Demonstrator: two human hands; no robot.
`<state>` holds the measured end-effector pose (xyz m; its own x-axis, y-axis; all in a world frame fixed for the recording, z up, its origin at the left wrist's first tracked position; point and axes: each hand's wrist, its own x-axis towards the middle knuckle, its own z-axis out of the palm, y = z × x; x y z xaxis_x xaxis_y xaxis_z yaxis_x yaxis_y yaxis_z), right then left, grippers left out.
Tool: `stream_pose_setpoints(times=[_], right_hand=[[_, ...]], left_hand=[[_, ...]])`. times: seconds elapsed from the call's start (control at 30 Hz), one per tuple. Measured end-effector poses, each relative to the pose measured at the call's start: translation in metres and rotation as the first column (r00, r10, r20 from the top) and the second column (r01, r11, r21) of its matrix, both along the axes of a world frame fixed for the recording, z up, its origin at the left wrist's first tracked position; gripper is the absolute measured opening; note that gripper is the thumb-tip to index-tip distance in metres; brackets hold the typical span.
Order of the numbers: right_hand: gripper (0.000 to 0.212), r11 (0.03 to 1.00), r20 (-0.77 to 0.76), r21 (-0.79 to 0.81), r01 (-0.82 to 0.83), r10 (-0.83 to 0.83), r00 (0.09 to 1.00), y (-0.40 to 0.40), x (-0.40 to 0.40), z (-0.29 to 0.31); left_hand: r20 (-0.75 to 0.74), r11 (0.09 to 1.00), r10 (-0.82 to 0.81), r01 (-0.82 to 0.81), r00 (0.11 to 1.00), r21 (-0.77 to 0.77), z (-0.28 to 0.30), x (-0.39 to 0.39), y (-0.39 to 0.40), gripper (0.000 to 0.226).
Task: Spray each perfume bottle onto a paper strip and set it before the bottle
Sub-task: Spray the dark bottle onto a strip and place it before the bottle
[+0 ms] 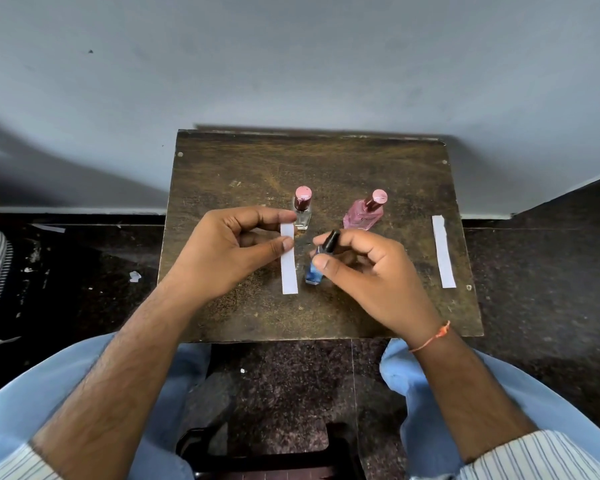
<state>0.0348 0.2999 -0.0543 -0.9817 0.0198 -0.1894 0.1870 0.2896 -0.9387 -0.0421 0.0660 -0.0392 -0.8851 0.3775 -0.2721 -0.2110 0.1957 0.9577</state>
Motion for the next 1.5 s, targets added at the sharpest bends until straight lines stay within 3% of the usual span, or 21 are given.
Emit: stream_pose_setpoints(times=[0.2,0.57,1.0,1.37,1.5], right_hand=[[0.025,0.891,0.154,-0.446,0.084,-0.017,0.988,-0.005,0.0,0.016],[0.026,0.796,0.162,-0.605,0.039,0.075,0.984,-0.015,0.001,0.016],[0.031,0.781,0.177,-0.623,0.035,0.098,0.979,-0.023,0.0,0.015],[0.019,0.968,-0.017,-0.252,0.014,-0.019,1.0,-0.022,0.0,0.006],[0.029,0.965,0.008,-0.261,-0.014,0.016,1.0,-0.024,0.001,0.009]], left_hand=[[0.012,0.998,-0.067,0.067,0.998,0.019,0.005,0.002,0.0,0.041],[0.08,0.994,-0.092,0.087,0.993,0.06,0.014,0.005,-0.006,0.052],[0.034,0.998,-0.055,0.056,0.998,-0.03,0.017,0.009,-0.007,0.051],[0.032,0.997,-0.054,0.056,0.998,-0.049,0.012,0.007,-0.008,0.051],[0.029,0.997,-0.055,0.056,0.998,-0.06,0.01,0.006,-0.008,0.052]])
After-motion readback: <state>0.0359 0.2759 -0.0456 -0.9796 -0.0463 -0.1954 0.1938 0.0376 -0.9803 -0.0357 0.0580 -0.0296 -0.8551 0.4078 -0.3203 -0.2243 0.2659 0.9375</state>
